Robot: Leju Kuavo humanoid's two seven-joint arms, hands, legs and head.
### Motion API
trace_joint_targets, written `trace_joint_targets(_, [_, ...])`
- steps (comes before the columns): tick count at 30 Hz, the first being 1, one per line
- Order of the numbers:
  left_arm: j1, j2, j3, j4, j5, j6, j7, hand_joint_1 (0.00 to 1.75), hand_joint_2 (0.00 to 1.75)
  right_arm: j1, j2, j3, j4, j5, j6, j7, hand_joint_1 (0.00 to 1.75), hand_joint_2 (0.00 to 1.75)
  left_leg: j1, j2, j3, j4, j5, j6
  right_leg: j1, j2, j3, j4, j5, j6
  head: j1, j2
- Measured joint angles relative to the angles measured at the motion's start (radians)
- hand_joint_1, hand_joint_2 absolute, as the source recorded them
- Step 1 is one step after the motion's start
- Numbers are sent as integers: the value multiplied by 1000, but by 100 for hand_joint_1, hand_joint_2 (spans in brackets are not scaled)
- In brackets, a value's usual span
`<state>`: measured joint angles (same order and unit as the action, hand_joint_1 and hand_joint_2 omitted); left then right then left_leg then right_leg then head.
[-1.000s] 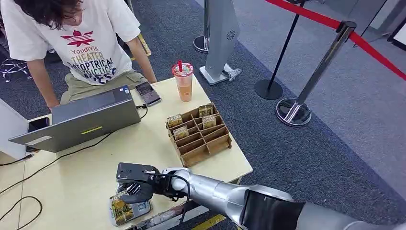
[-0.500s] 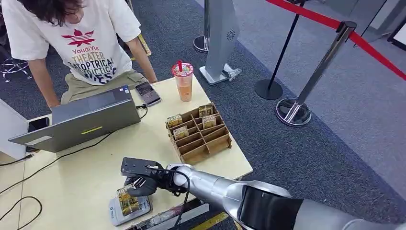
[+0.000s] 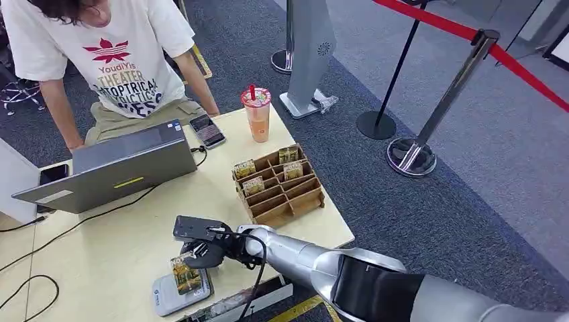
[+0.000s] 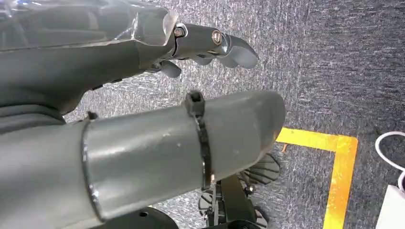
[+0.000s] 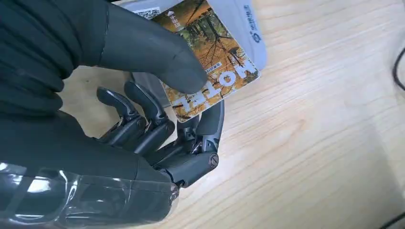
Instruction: Pass the card to the sensor for recognition and then transmit it.
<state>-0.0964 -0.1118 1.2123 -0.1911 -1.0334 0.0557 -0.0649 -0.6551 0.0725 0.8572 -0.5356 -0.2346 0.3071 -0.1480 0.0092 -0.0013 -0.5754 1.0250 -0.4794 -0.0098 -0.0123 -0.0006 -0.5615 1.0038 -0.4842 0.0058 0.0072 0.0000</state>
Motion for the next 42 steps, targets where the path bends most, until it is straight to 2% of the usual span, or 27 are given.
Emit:
trace_joint_targets(22, [-3,0,0,0,-8,-1,0,0,0,0,6,0,81,16,3,16,175,175,0,0,1,0,0,0,0,1,1,0,0,0,0,0])
trace_joint_targets(29, [-3,0,0,0,-6,-5,0,0,0,-1,5,-16,86,-9,6,-18,175,175,0,0,1,0,0,0,0,1,0,0,0,0,0,0])
trace_joint_targets(33, [0,0,0,0,0,-6,-3,0,0,0,-13,-42,48,-39,17,-55,175,175,0,0,1,0,0,0,0,1,0,0,0,0,0,0])
trace_joint_targets(42, [6,0,0,0,15,-8,-15,0,0,8,-87,-125,-167,-77,19,-58,175,175,0,0,0,0,0,0,0,0,0,0,0,0,0,0])
